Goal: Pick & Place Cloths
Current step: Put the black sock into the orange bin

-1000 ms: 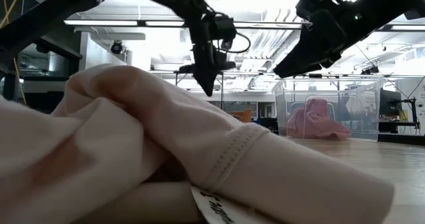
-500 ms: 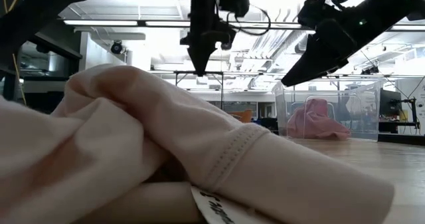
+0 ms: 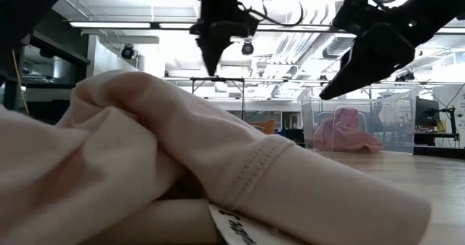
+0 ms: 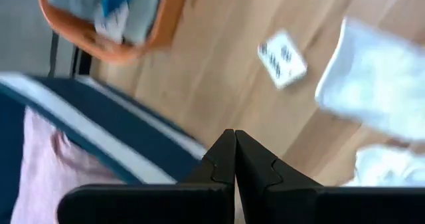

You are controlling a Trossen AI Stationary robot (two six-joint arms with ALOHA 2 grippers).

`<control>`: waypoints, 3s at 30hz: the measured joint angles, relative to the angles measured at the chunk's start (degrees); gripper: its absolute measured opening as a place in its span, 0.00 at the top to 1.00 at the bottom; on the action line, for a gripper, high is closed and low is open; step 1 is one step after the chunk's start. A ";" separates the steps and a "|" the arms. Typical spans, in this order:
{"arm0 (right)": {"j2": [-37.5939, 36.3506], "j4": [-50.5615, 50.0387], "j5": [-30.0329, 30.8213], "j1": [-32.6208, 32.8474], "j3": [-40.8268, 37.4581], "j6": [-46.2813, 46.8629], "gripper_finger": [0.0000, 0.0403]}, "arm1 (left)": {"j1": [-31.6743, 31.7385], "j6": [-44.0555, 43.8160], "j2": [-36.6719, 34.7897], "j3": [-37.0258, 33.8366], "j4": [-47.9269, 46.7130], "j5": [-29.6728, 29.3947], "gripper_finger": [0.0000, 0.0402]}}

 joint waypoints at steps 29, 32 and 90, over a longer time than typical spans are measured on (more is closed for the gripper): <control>0.00 0.52 0.05 1.35 0.00 1.43 0.17 | -25.08 -50.56 -27.41 -55.90 20.84 0.92 0.93; 0.00 0.52 -0.02 1.35 0.00 1.49 0.17 | -26.89 -55.21 -27.41 -57.81 20.91 0.75 0.85; 0.00 0.56 -0.04 1.33 0.00 1.51 0.17 | -29.75 -56.41 -41.96 -82.49 49.01 3.57 0.99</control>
